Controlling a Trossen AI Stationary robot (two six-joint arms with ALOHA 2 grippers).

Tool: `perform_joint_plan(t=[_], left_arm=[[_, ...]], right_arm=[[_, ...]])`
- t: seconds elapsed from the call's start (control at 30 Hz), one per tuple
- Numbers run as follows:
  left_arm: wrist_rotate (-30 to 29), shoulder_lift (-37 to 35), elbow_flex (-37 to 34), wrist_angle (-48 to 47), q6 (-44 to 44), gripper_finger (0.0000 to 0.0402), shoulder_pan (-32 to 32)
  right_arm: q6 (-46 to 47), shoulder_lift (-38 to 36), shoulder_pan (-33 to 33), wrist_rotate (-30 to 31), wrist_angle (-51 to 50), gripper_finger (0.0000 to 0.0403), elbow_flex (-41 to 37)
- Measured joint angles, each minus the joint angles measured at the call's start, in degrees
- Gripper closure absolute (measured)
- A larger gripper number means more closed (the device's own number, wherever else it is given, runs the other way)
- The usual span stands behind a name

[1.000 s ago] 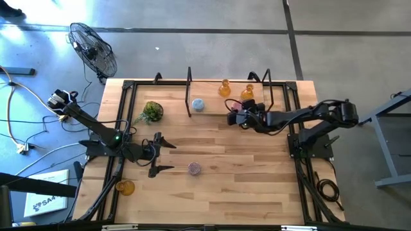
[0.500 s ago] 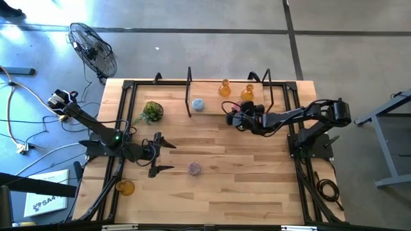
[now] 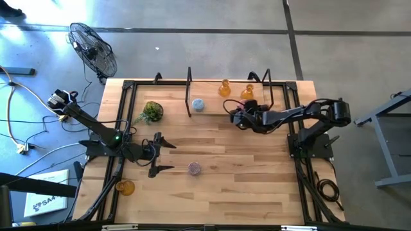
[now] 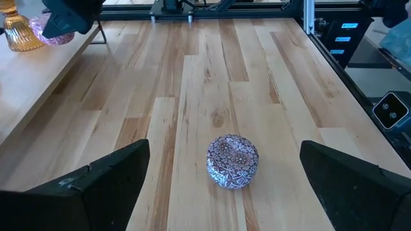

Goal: Pick & Place candle stick holders
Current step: Put the pink scented candle on the shelf aligned with the blue scented candle

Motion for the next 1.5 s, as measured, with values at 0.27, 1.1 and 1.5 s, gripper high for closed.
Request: perform_joint_plan(t=[0.27,1.1,1.5], left_arm=[[0.00,0.02,0.00,0.00,0.00,0.0004,0.00],[0.00,0.00,0.00,0.00,0.00,0.0004,0.02],[-0.01,0.01,0.00,0.00,0.00,0.0004,0.01]], right_arm=[[-0.02,0.00,-0.98,-0.50,-0.27,0.0120,-0.02],[1.10,0.00,-2.57,-4.28,-2.88,0.0118,-0.02],[1.05,0.00,-2.57,-4.38,-3.11,0.0106,-0.02]])
